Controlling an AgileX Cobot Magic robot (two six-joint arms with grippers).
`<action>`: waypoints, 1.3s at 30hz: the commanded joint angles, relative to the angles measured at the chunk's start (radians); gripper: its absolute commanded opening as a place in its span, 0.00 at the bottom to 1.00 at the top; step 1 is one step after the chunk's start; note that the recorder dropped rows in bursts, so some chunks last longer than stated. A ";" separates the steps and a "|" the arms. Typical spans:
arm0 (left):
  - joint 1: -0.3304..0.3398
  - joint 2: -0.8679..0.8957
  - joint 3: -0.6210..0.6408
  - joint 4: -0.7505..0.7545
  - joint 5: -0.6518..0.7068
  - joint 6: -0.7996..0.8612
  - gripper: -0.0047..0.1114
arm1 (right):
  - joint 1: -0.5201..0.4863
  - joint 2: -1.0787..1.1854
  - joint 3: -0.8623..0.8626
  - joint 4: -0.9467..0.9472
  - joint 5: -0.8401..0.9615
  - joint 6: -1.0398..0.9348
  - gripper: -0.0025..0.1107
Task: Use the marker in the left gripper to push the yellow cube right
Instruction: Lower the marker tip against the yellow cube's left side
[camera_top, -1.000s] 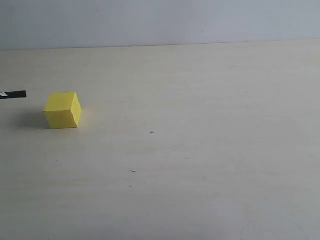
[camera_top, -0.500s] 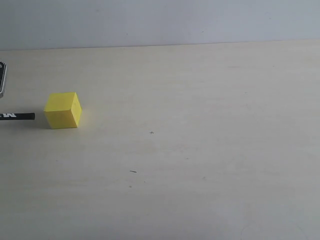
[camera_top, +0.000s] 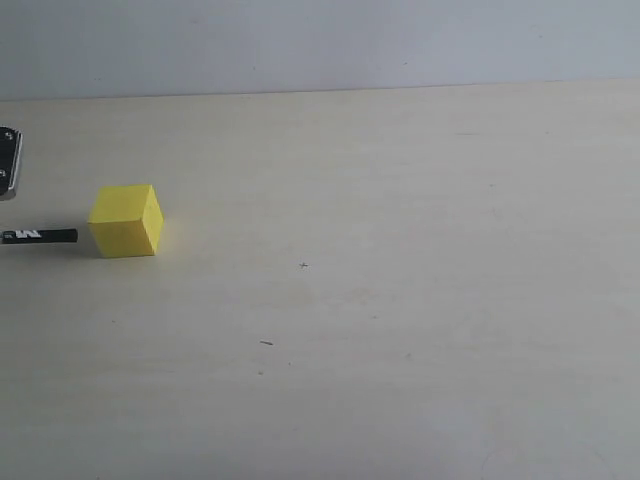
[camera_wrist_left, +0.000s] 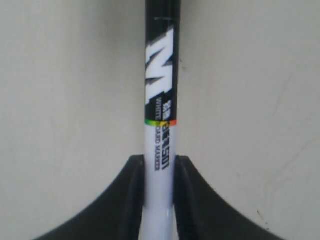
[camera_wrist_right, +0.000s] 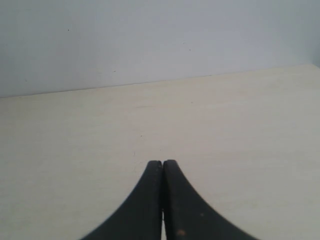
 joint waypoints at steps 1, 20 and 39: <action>-0.122 0.024 -0.007 -0.048 -0.029 0.001 0.04 | -0.001 0.002 0.005 0.000 -0.009 0.000 0.02; -0.197 0.038 -0.007 0.057 -0.144 -0.199 0.04 | -0.001 0.002 0.005 0.000 -0.009 0.000 0.02; -0.202 -0.007 -0.007 0.176 -0.144 -0.388 0.04 | -0.001 0.002 0.005 0.000 -0.004 0.000 0.02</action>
